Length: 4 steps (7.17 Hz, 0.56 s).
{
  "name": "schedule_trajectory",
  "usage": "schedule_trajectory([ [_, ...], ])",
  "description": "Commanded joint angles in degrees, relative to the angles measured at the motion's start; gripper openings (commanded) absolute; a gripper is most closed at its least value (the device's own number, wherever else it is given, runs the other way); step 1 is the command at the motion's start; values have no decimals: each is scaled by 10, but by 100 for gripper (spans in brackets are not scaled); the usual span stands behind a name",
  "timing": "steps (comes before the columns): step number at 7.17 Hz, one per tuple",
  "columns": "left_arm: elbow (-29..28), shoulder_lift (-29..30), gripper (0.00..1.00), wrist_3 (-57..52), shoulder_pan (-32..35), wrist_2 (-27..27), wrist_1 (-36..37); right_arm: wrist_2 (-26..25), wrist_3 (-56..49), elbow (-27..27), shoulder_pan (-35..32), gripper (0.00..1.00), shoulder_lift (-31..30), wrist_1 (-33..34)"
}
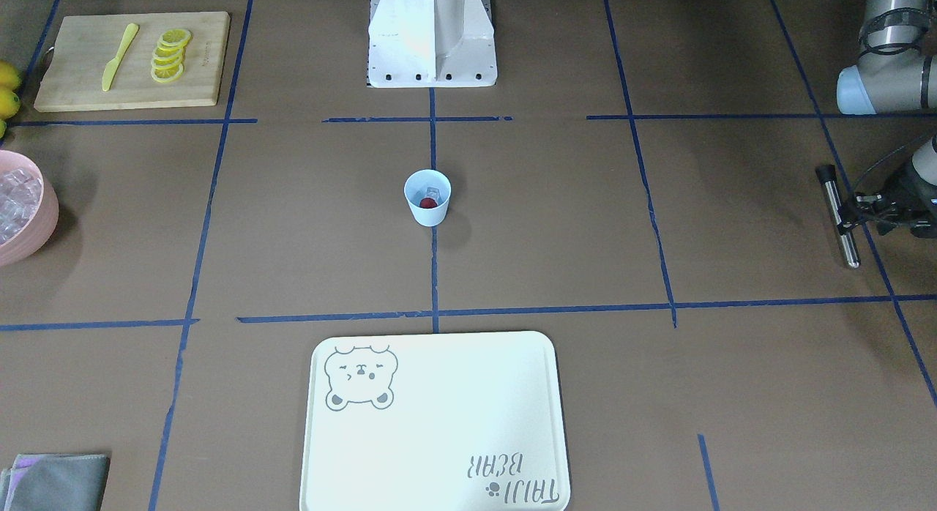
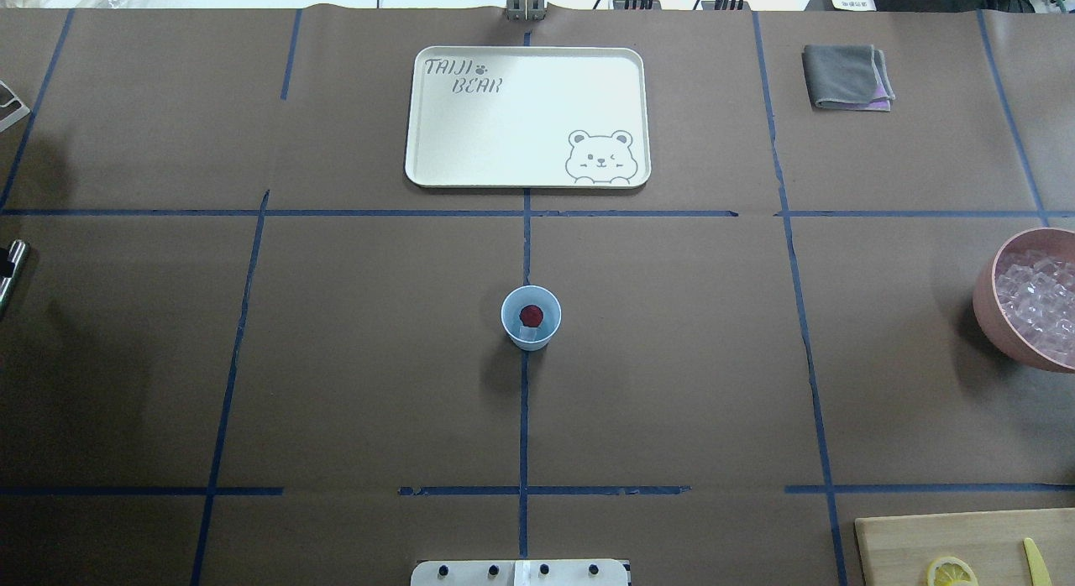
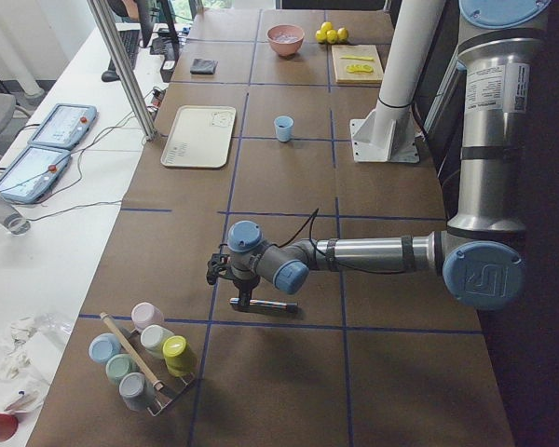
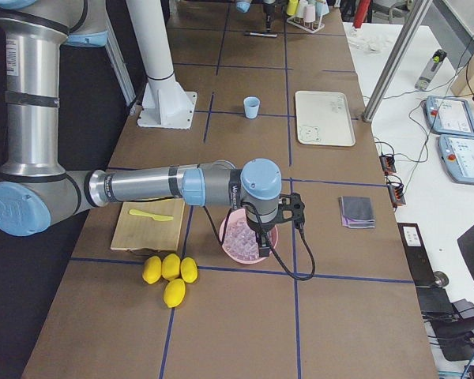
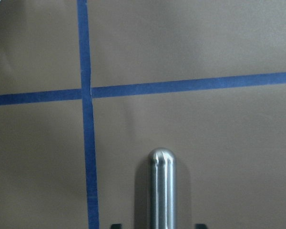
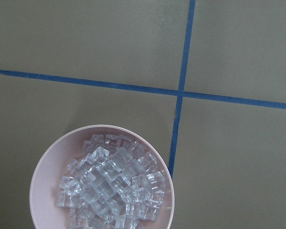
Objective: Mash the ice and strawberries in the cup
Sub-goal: 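Open the left gripper to release the muddler and rise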
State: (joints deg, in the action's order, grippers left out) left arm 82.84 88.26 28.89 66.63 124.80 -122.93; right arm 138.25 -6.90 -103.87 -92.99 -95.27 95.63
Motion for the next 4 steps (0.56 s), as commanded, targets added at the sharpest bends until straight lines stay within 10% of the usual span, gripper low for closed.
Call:
schedule_trajectory([
  [1, 5, 2, 100, -1, 1, 1, 1, 0, 0, -3, 0, 99, 0, 0],
  [4, 77, 2, 100, -17, 9, 46, 74, 0, 0, -4, -1, 99, -1, 0],
])
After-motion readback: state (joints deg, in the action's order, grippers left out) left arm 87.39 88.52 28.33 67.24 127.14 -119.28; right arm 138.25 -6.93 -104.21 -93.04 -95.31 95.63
